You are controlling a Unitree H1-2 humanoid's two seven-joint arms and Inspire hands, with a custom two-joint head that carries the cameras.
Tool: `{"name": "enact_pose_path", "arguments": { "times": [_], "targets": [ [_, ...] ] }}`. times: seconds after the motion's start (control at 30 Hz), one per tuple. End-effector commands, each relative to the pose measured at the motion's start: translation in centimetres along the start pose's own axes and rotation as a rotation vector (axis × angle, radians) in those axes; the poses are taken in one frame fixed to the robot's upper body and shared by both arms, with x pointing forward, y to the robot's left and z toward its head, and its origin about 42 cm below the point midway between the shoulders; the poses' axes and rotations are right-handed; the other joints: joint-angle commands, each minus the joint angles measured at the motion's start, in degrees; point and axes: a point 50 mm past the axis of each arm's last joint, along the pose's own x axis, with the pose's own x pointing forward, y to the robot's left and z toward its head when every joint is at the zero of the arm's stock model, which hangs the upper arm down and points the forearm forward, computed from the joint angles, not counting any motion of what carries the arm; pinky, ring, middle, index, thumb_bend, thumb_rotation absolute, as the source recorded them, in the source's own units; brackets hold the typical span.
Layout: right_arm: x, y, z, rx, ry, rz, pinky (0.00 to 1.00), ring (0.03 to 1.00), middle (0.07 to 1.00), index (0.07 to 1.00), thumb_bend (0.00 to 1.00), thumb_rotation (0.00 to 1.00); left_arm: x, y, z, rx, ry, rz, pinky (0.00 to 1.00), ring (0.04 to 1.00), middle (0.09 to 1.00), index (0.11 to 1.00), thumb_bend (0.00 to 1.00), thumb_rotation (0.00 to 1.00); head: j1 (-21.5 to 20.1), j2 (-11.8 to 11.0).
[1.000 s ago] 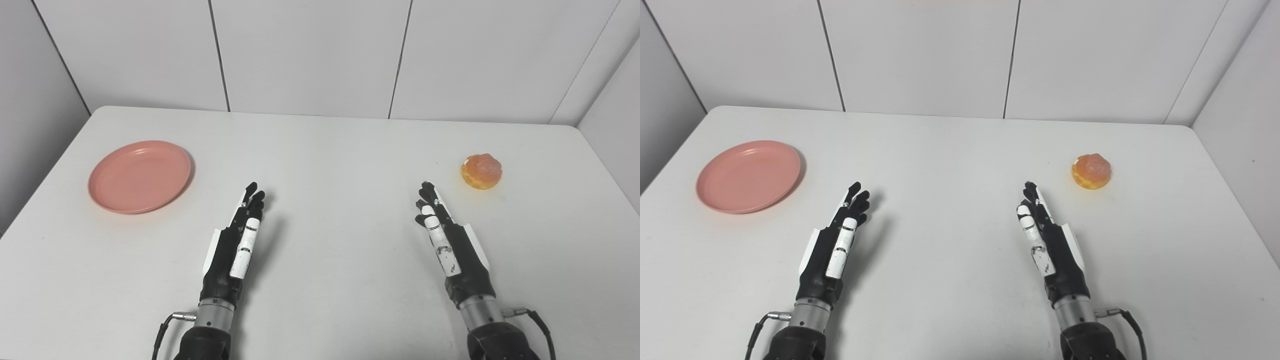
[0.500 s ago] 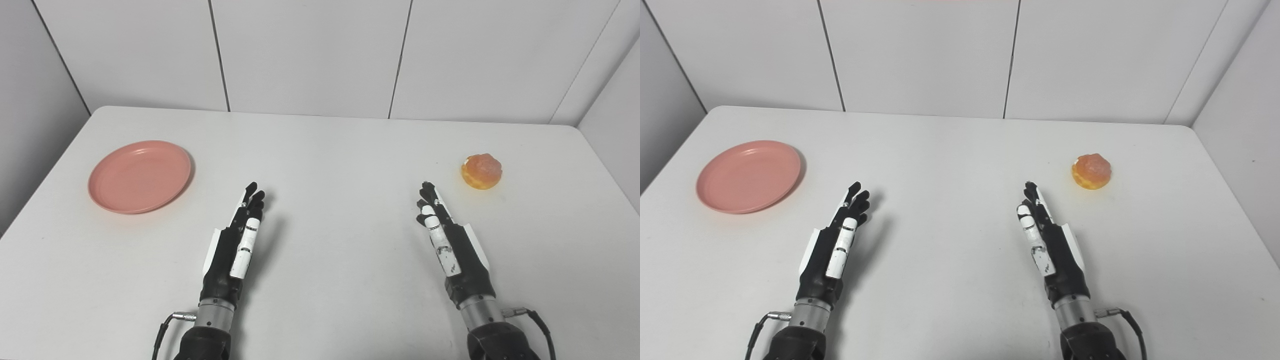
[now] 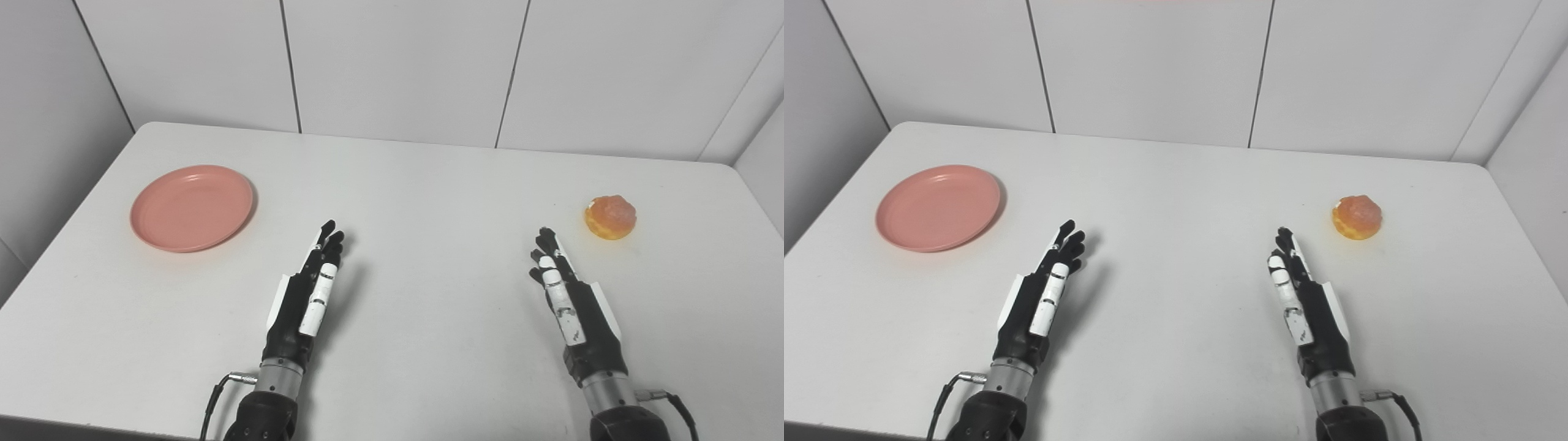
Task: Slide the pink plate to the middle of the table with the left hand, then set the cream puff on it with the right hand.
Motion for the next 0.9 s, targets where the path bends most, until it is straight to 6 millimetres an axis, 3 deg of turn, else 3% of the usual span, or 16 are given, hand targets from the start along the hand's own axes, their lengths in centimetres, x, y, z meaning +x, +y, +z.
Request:
{"name": "enact_pose_path", "arguments": {
  "times": [0.0,0.3,0.6,0.87],
  "targets": [
    [0.4,-0.3,0.9,0.011,-0.071,0.006,0.97,0.975,0.989,0.992,0.2,1.0,-1.7,-1.1,-0.5,-0.021,0.022,0.03,0.91,0.923,0.931,0.926,0.48,1.0,1.43,-1.1],
    [-0.1,-1.5,-0.2,0.052,-0.082,0.014,1.0,0.987,0.997,0.999,0.16,1.0,-1.7,-3.2,-1.1,-0.018,0.025,0.039,0.89,0.91,0.922,0.912,0.5,1.0,7.85,-5.38],
    [-0.2,-2.1,-0.3,0.072,-0.091,0.019,1.0,0.996,1.0,1.0,0.12,1.0,-1.6,-4.6,-0.8,-0.001,0.034,0.032,0.89,0.921,0.924,0.915,0.51,1.0,11.2,-6.13],
    [-0.1,-2.0,-0.1,0.069,-0.088,0.021,1.0,1.0,1.0,1.0,0.1,1.0,-1.5,-4.8,-0.8,0.0,0.029,0.026,0.89,0.925,0.928,0.922,0.49,1.0,11.28,-6.15]
  ]
}}
